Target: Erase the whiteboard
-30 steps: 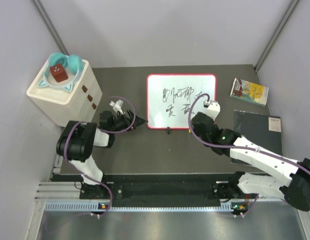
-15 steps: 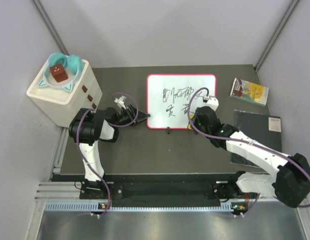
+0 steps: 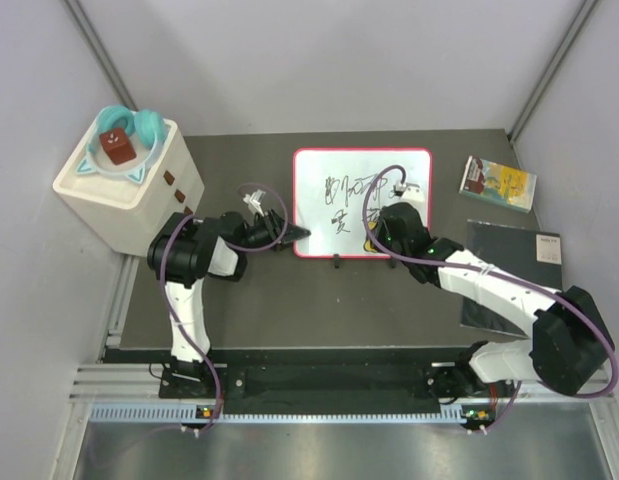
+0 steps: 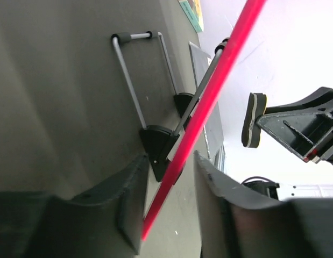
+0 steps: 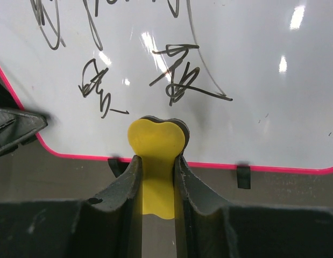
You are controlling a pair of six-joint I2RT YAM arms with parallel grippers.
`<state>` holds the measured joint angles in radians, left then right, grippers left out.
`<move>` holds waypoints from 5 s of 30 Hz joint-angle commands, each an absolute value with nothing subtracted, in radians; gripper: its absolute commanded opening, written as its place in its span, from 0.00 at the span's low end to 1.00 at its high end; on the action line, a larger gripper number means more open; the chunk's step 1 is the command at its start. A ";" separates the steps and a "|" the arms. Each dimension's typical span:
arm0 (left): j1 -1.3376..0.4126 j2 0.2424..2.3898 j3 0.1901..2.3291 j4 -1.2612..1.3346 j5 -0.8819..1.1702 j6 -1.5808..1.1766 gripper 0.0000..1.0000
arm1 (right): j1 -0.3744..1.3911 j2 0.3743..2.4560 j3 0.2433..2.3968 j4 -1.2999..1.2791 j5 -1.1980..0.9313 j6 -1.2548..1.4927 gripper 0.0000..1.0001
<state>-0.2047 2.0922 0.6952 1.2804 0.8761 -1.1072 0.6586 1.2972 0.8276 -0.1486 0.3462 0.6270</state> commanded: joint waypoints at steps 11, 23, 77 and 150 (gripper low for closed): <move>-0.232 2.149 0.700 1.683 0.900 -1.131 0.18 | 0.623 1.357 0.876 -0.077 0.350 0.618 0.00; -0.236 2.132 0.653 1.625 0.879 -1.037 0.00 | 0.623 1.459 0.933 -0.038 0.448 0.575 0.00; -0.310 1.985 0.595 1.281 0.822 -0.683 0.00 | 0.488 1.638 0.821 -0.083 0.528 0.794 0.00; -0.293 1.990 0.552 1.362 0.830 -0.700 0.00 | 0.816 1.980 1.323 -0.321 0.741 0.663 0.00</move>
